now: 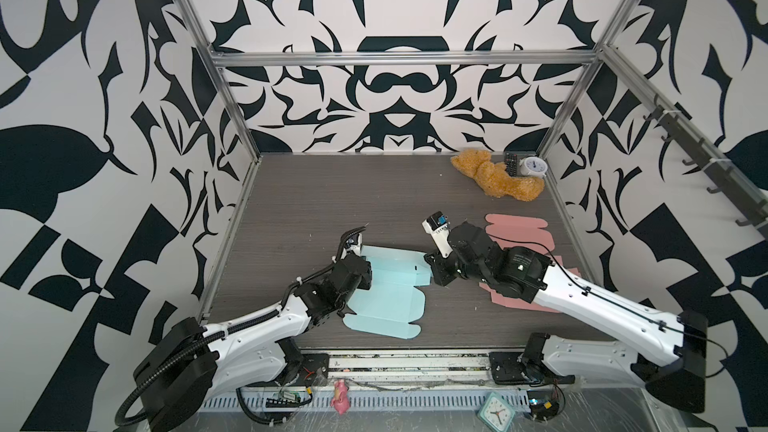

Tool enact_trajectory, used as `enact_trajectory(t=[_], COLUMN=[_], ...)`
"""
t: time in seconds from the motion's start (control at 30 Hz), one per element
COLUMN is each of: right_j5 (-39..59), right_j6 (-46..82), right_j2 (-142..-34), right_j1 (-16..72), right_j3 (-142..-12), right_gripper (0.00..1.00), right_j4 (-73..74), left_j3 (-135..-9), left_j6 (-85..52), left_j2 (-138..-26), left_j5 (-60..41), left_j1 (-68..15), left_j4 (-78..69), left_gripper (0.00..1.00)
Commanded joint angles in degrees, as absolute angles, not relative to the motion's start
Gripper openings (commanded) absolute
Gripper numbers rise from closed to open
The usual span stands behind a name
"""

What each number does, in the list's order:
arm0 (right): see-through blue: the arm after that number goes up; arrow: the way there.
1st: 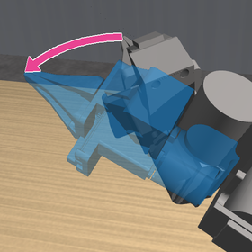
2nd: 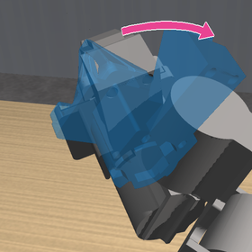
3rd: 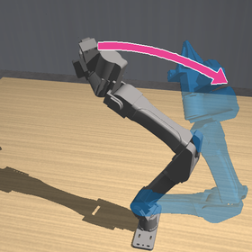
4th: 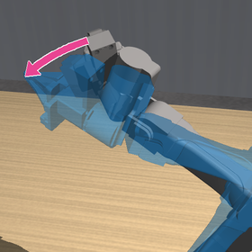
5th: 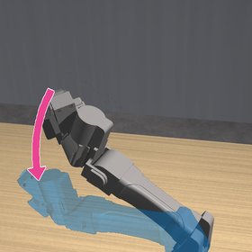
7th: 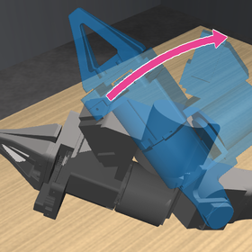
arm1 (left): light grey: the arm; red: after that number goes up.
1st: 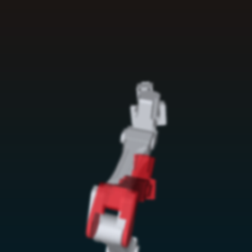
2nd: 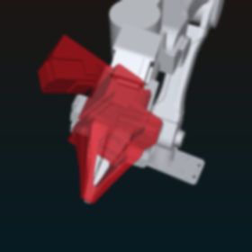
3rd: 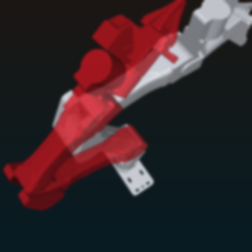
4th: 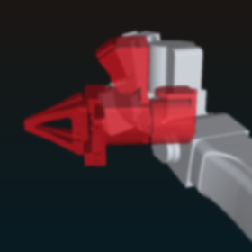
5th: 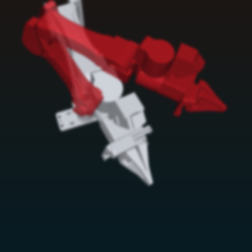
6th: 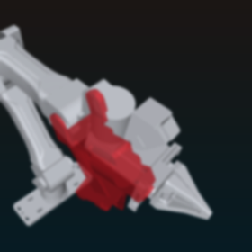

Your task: Fold the paper box

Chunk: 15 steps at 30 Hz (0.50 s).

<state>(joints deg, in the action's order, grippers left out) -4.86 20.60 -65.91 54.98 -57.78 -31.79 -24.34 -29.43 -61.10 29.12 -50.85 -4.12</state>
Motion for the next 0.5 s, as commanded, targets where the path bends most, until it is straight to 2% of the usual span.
enact_trajectory(t=[0.0, 0.47], right_j5=[-8.33, -10.5], right_j6=[18.43, 14.77], right_j2=[-67.41, -75.25], right_j1=[55.9, 56.25], right_j3=[-60.34, -62.75], right_gripper=[0.03, 0.0], right_j4=[-33.22, -31.6], left_j3=[-25.57, -26.89], left_j6=[-31.64, -31.73], left_j2=[-61.27, -61.7], left_j5=[29.47, 28.96], left_j1=[-50.71, -50.71], left_j4=[-2.18, -1.58], left_gripper=[0.02, 0.0])
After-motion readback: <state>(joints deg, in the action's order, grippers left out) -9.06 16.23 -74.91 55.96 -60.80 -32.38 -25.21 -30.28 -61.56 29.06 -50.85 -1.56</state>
